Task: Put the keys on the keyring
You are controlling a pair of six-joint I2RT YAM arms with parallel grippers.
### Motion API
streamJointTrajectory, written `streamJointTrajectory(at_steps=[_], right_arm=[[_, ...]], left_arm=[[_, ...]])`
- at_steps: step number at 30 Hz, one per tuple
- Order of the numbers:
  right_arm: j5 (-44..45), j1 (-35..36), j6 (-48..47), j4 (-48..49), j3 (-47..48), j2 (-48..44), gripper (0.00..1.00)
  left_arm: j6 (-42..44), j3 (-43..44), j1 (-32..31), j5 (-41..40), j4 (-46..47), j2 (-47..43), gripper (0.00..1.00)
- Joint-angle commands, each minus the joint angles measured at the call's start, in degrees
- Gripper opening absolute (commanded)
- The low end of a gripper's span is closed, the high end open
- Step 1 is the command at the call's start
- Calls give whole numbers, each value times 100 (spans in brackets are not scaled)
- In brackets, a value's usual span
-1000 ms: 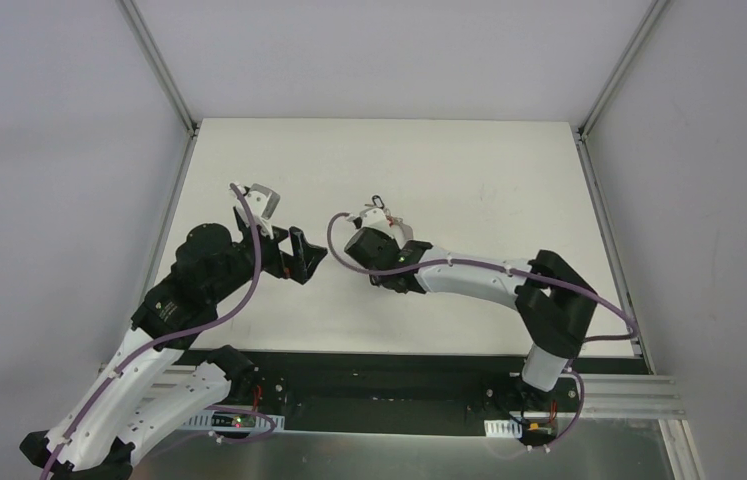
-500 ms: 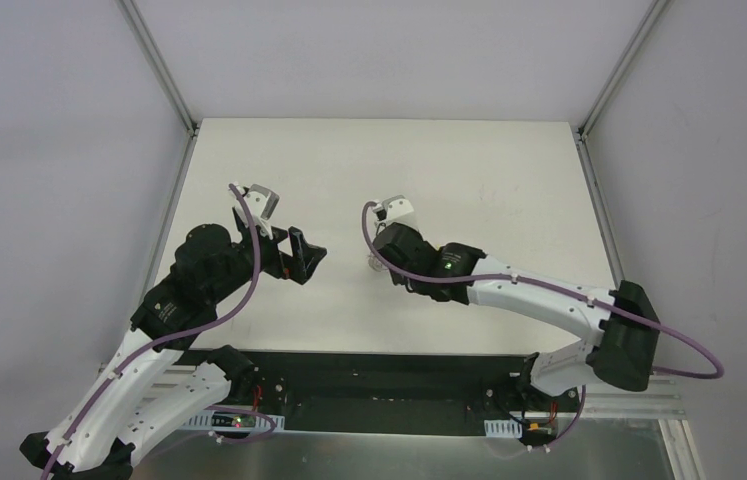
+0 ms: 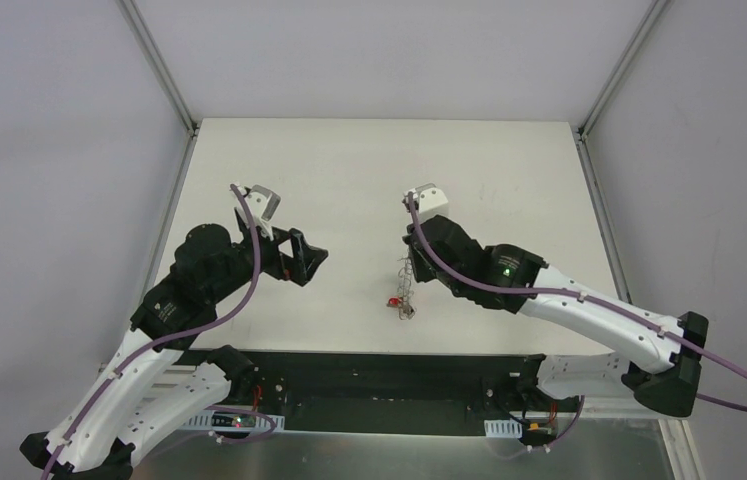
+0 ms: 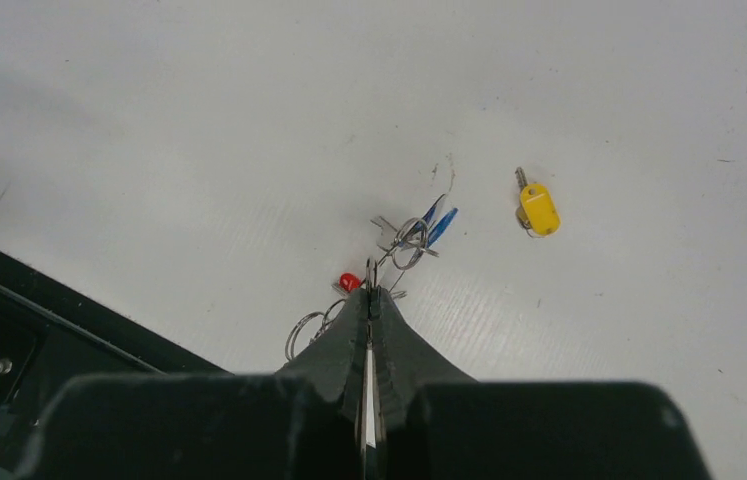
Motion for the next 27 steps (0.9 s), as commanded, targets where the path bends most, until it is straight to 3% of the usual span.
streamJointTrajectory(at_steps=[1,7,16,27], right_arm=[[-528,30,-233,-25,384,-338,0],[-1594,30,-526,-290,735,-450,0],[-3510,36,-1039,-884,1517,-385,0],[-4190,107,-1419,-745,1664,-462,0]], left_arm=[[-37,-5,71,566,71,66,99],[-60,-7,71,1428,308,120,99],[-461,-79,71,3451,1148,174,99],[-1345,-267,71,4256,2183,75,99]])
